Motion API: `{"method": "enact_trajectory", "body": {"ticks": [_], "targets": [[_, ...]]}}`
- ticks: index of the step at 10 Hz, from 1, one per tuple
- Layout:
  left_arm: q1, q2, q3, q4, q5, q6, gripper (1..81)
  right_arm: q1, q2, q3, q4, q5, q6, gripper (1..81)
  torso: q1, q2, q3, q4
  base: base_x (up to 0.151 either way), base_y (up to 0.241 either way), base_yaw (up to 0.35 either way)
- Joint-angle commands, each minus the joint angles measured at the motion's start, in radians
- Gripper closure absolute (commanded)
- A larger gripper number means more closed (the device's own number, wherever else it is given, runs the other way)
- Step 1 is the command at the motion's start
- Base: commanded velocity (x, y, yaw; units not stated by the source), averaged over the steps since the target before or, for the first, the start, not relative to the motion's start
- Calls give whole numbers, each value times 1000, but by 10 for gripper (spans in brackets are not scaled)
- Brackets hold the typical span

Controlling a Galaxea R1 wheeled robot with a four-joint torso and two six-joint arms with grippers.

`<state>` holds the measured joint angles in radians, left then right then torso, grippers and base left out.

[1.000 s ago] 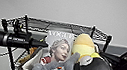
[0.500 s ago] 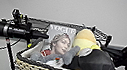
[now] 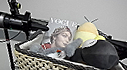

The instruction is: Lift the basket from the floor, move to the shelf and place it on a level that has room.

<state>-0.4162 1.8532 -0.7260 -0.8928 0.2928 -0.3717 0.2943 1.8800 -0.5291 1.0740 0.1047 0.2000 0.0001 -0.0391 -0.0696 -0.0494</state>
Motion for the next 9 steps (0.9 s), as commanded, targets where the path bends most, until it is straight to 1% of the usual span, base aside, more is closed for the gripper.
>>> {"method": "enact_trajectory", "body": {"ticks": [1,2,3,4,5,8,9], "targets": [[-152,57,-29,-44,-30,-12,811,180,43,-54,47,-49,-7,811,0,0,0,0,0,0,0],[-161,74,-61,-49,-14,-16,811,193,47,-83,52,-56,-7,811,0,0,0,0,0,0,0],[-170,86,-92,-58,-3,-27,811,205,60,-112,70,-59,-7,811,0,0,0,0,0,0,0],[-186,95,-113,-61,-1,-29,811,214,76,-138,78,-83,-7,811,0,0,0,0,0,0,0],[-201,103,-140,-66,20,-32,811,225,90,-165,81,-114,-7,811,0,0,0,0,0,0,0],[-264,129,-208,-101,59,-33,811,277,125,-236,107,-145,-5,811,0,0,0,0,0,0,0],[-278,147,-251,-107,86,-33,811,281,148,-280,115,-180,-4,811,0,0,0,0,0,0,0]]}}
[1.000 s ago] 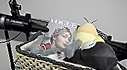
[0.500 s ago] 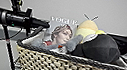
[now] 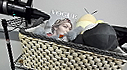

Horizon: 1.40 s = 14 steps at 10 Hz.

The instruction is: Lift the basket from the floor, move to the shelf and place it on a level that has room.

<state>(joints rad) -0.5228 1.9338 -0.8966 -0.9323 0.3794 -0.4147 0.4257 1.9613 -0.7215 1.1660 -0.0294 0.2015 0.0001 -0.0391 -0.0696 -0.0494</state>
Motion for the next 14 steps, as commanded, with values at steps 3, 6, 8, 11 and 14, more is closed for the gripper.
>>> {"method": "enact_trajectory", "body": {"ticks": [3,6,8,11,14], "targets": [[-199,103,-143,-86,16,10,811,198,110,-155,26,-56,12,811,0,0,0,0,0,0,0],[-205,140,-211,-79,38,10,811,231,147,-234,29,-113,25,811,0,0,0,0,0,0,0],[-220,174,-263,-80,59,10,811,251,176,-301,27,-139,30,811,0,0,0,0,0,0,0],[-265,222,-352,-85,108,10,811,280,208,-389,27,-190,36,811,0,0,0,0,0,0,0],[-312,241,-374,-108,108,10,811,313,231,-423,29,-204,48,811,0,0,0,0,0,0,0]]}}
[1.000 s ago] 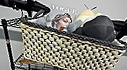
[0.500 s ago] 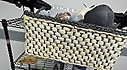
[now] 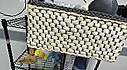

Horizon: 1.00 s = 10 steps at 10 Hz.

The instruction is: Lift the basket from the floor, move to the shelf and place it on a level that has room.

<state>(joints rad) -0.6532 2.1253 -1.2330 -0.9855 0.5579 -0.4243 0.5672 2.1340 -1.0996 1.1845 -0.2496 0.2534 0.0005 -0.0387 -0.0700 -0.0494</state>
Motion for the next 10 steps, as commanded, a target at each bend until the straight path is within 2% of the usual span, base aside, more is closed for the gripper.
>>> {"method": "enact_trajectory", "body": {"ticks": [1,3,6,8,10], "targets": [[-197,53,-45,-59,-70,19,811,191,68,-61,9,3,6,811,0,0,0,0,0,0,0],[-207,73,-91,-58,-26,19,811,210,103,-115,8,-26,15,811,0,0,0,0,0,0,0],[-190,88,-155,-35,-15,19,811,179,141,-183,-11,-31,14,811,0,0,0,0,0,0,0],[-161,110,-226,-9,34,21,811,159,196,-279,-31,-91,11,811,0,0,0,0,0,0,0],[-133,124,-287,1,36,21,811,139,229,-325,-49,-93,4,811,0,0,0,0,0,0,0]]}}
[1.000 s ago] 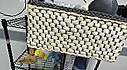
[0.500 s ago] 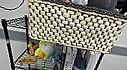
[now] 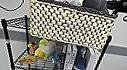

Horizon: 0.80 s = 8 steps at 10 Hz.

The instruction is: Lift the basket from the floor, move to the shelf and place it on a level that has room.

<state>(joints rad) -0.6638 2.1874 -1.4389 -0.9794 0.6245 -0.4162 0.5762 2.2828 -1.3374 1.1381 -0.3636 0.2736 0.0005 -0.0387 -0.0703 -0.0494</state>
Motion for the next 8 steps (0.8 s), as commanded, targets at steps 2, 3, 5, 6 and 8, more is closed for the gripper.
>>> {"method": "enact_trajectory", "body": {"ticks": [2,3,5,6,8], "targets": [[-86,107,-145,16,-6,16,811,81,130,-168,-47,0,-17,811,0,0,0,0,0,0,0],[-76,126,-176,16,-5,19,811,66,149,-201,-64,-1,-19,811,0,0,0,0,0,0,0],[-65,184,-266,37,24,22,811,67,192,-299,-74,-41,-20,811,0,0,0,0,0,0,0],[-62,224,-329,45,47,23,811,72,210,-339,-75,-58,-21,811,0,0,0,0,0,0,0],[-50,264,-399,65,73,25,811,57,232,-410,-81,-93,-22,811,0,0,0,0,0,0,0]]}}
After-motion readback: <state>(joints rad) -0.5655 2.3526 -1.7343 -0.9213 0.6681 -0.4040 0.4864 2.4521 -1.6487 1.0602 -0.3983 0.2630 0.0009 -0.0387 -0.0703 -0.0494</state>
